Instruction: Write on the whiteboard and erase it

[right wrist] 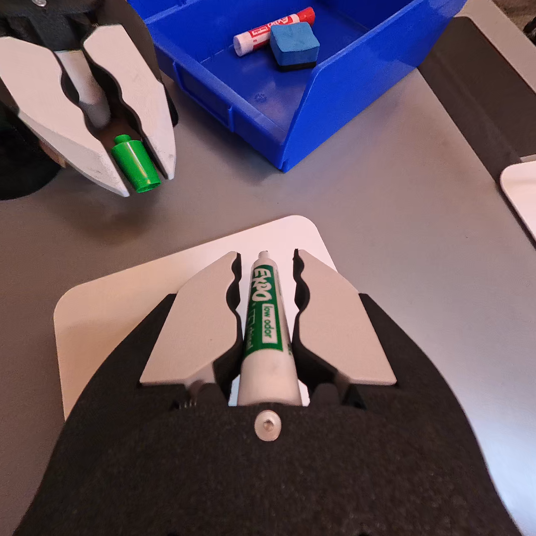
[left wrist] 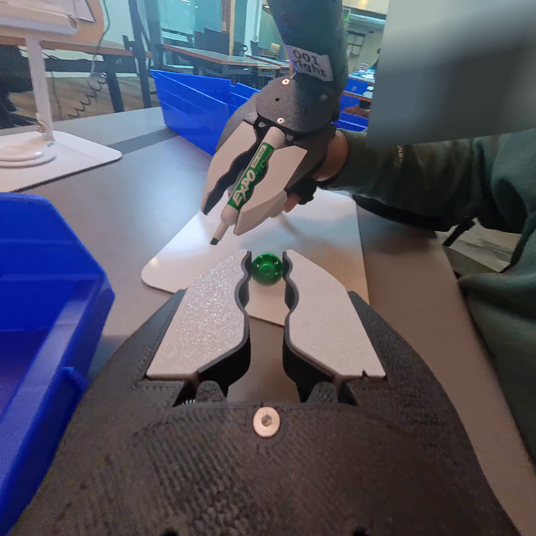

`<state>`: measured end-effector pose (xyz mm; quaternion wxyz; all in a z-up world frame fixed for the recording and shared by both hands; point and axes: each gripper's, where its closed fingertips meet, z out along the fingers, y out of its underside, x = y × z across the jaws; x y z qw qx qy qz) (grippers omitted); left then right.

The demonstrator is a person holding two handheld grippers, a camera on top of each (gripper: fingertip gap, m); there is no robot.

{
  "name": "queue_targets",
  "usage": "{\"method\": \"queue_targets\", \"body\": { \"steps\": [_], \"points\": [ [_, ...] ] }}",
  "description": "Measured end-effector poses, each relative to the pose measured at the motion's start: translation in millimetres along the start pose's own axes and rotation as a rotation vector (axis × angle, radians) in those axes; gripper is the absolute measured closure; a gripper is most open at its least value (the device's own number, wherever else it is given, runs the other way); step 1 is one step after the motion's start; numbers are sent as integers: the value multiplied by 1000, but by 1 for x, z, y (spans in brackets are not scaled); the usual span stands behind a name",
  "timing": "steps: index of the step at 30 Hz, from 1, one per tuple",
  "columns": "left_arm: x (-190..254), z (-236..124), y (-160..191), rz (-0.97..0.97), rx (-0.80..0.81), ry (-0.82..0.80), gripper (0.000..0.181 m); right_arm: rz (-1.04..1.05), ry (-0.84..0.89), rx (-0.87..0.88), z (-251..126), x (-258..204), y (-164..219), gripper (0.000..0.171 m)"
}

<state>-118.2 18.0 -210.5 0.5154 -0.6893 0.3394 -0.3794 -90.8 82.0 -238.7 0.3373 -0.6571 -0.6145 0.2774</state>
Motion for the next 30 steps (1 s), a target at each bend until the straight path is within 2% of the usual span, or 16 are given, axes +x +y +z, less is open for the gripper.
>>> {"method": "queue_targets", "body": {
  "steps": [17,30],
  "points": [
    [-22,-10,11,105,-64,-153,161,23,6,-152,-3,-4,22,137],
    [-14,-9,17,170,-120,-148,161,1,-36,-228,24,-4,13,137]
  ]
}}
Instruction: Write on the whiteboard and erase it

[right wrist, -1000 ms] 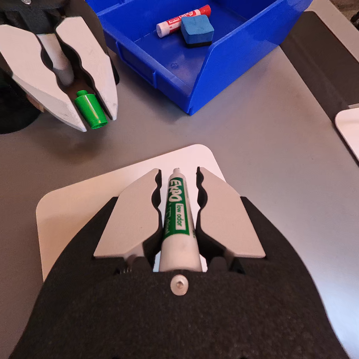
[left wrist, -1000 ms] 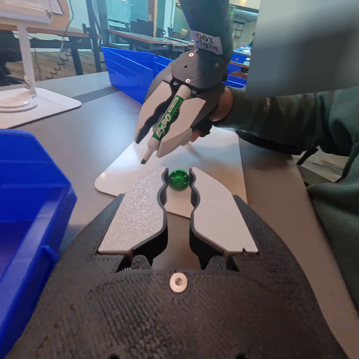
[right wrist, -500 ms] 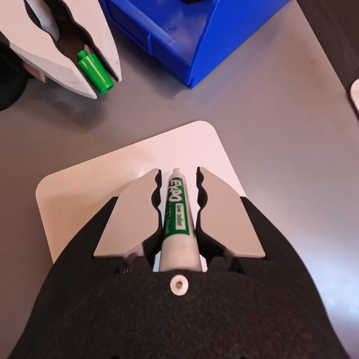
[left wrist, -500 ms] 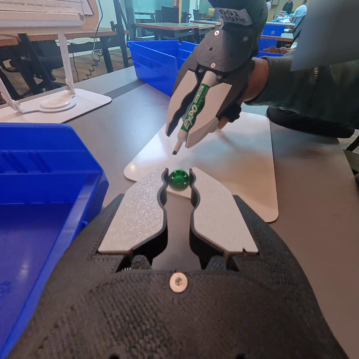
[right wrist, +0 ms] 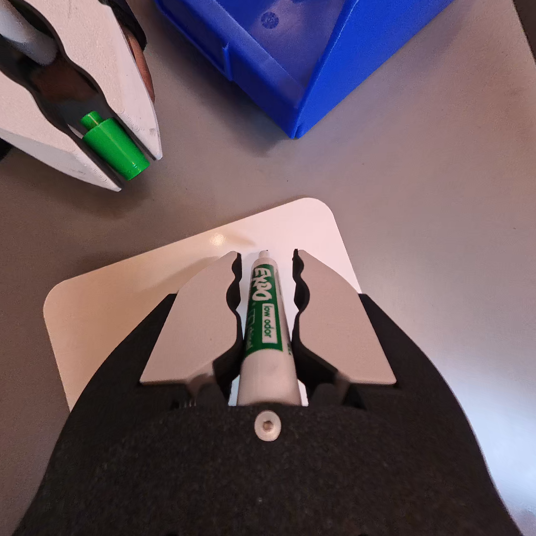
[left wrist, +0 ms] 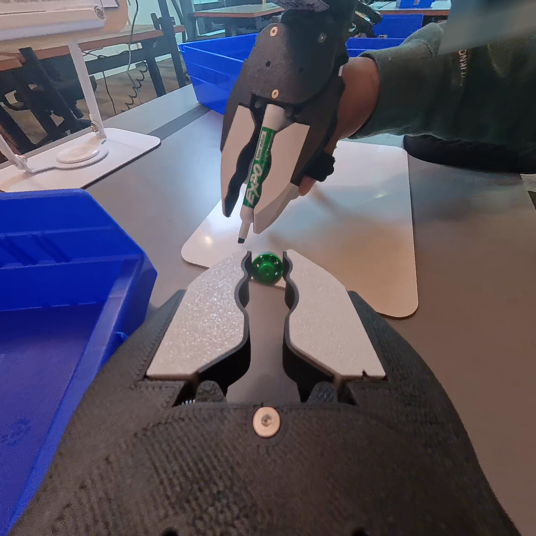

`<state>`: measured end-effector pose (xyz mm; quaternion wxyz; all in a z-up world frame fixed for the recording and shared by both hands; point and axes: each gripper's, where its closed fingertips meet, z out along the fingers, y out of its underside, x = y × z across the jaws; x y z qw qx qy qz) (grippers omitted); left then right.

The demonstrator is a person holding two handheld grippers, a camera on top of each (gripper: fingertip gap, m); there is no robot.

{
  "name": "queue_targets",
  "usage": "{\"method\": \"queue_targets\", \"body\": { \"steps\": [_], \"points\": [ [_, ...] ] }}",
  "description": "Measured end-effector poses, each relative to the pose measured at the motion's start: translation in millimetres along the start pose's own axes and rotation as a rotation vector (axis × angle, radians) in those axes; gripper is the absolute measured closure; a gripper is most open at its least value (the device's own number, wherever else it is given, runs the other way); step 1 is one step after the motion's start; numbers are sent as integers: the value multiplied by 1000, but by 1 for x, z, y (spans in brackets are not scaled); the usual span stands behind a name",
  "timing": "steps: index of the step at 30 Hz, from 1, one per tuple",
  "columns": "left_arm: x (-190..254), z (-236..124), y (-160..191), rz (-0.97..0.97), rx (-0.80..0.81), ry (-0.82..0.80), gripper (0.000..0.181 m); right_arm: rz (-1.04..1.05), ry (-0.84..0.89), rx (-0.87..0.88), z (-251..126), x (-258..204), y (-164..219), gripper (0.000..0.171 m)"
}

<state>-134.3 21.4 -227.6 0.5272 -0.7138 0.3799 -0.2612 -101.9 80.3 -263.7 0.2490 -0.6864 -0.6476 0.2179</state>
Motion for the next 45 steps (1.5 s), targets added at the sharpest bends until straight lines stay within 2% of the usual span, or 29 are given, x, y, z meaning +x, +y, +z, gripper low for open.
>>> {"method": "queue_targets", "body": {
  "steps": [19,31,38,45],
  "points": [
    [4,-8,5,-33,-6,42,161,-36,-33,-129,9,-6,3,138],
    [6,-6,8,-47,-20,62,161,-95,-176,-198,-5,-70,17,138],
    [7,-6,8,-46,-21,67,161,-48,-18,-101,-5,-12,1,138],
    [7,-6,9,-55,-23,72,161,-43,-9,-85,7,-1,0,138]
  ]
}}
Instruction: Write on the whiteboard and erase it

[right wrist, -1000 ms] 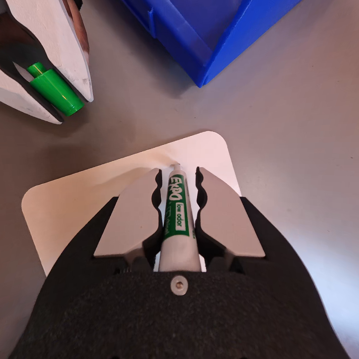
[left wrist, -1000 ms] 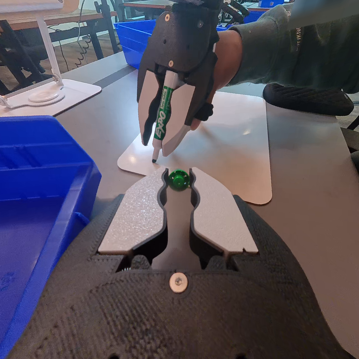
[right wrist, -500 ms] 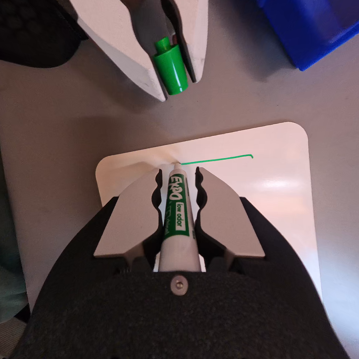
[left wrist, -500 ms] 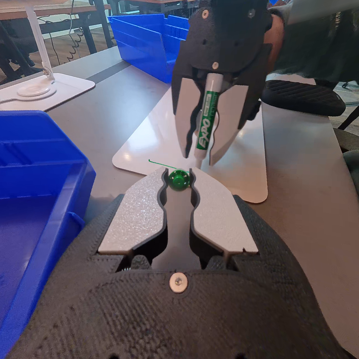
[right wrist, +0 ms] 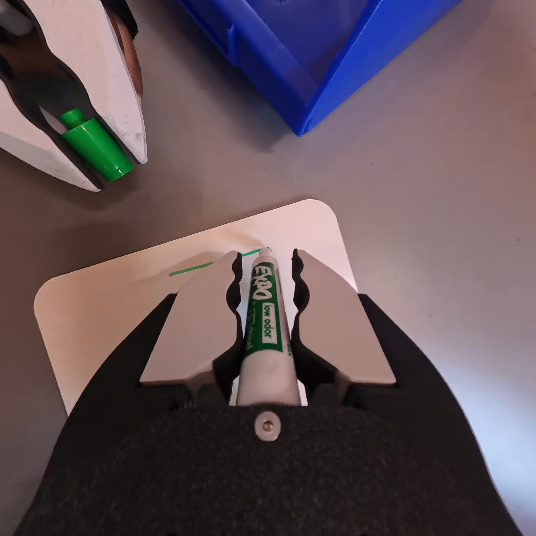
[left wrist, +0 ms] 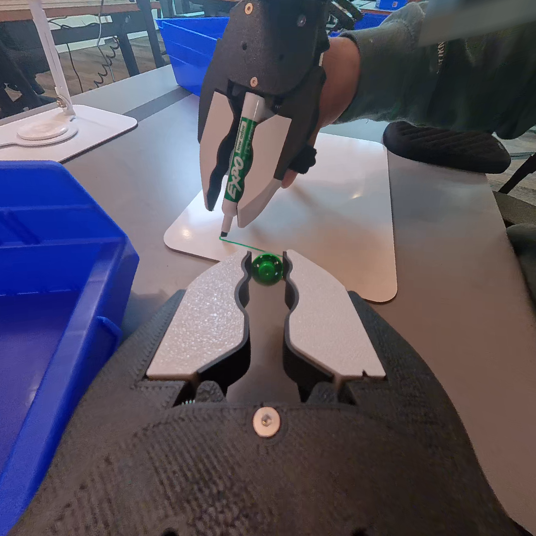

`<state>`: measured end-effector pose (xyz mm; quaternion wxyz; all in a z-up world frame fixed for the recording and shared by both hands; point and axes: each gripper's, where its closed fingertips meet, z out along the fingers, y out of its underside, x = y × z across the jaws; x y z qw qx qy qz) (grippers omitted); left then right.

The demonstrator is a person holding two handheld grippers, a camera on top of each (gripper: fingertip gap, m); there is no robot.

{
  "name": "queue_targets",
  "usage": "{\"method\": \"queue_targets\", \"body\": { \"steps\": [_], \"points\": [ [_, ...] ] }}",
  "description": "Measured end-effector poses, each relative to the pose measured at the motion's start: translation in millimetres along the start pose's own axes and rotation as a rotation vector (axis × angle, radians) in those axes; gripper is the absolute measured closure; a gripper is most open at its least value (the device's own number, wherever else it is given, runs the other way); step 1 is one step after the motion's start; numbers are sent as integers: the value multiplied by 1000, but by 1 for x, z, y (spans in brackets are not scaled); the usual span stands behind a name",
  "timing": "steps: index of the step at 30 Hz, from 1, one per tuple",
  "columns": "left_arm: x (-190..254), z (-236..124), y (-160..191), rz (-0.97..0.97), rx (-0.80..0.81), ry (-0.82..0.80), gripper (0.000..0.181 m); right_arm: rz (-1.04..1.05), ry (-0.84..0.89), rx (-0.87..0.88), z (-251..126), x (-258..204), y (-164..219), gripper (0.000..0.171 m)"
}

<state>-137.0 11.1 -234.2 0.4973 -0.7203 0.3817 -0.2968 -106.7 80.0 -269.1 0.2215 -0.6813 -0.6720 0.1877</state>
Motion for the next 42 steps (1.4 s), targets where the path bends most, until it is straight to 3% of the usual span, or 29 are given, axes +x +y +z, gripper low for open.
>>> {"method": "queue_targets", "body": {
  "steps": [17,28,42],
  "points": [
    [0,1,1,-10,-4,9,161,-14,3,-47,1,-1,8,138],
    [0,1,1,-13,-4,10,161,-8,11,-80,-17,-21,33,138],
    [1,1,1,-7,-6,12,161,8,94,-96,-14,18,34,138]
  ]
}}
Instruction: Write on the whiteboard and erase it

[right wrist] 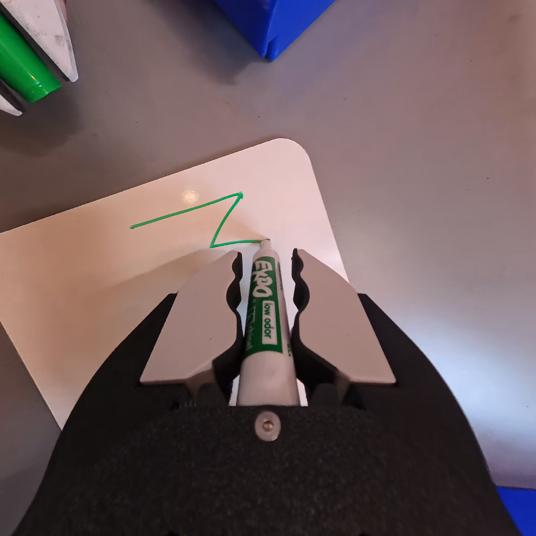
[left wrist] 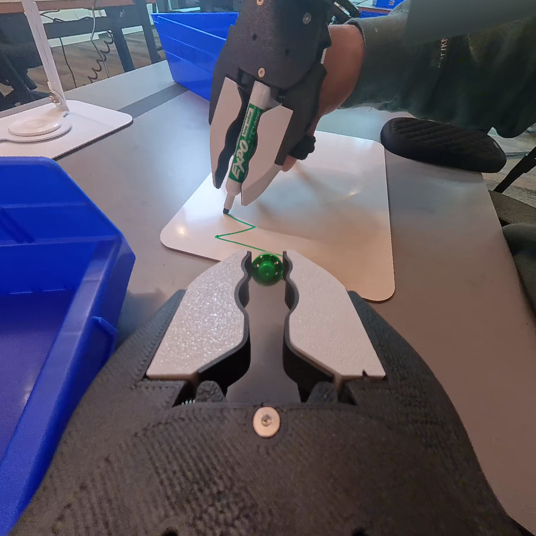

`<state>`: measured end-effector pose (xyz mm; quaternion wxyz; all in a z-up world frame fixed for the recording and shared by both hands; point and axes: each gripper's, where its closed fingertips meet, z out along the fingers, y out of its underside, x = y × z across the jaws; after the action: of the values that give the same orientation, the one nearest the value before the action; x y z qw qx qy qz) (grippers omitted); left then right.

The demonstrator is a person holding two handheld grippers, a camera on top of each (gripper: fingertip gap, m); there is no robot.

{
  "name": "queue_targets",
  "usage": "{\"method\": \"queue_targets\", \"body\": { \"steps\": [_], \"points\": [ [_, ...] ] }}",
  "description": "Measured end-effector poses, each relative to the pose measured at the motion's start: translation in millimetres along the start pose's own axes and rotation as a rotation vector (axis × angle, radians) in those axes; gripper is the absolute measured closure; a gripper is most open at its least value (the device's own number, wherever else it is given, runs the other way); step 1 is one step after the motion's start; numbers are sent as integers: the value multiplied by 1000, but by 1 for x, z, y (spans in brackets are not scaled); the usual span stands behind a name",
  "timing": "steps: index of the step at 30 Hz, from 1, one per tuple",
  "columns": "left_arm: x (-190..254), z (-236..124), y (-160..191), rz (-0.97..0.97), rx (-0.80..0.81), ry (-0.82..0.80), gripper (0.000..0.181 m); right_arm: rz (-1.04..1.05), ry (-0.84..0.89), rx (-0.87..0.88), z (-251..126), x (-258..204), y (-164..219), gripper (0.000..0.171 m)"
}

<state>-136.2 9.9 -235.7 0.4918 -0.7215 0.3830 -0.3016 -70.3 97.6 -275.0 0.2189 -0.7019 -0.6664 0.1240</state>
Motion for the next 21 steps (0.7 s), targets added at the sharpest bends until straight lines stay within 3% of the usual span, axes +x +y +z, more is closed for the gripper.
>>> {"method": "queue_targets", "body": {
  "steps": [13,21],
  "points": [
    [0,1,1,-2,-5,4,161,-36,-100,-54,-24,-70,27,138],
    [1,0,1,2,-4,3,161,44,23,18,-26,-9,22,138]
  ]
}}
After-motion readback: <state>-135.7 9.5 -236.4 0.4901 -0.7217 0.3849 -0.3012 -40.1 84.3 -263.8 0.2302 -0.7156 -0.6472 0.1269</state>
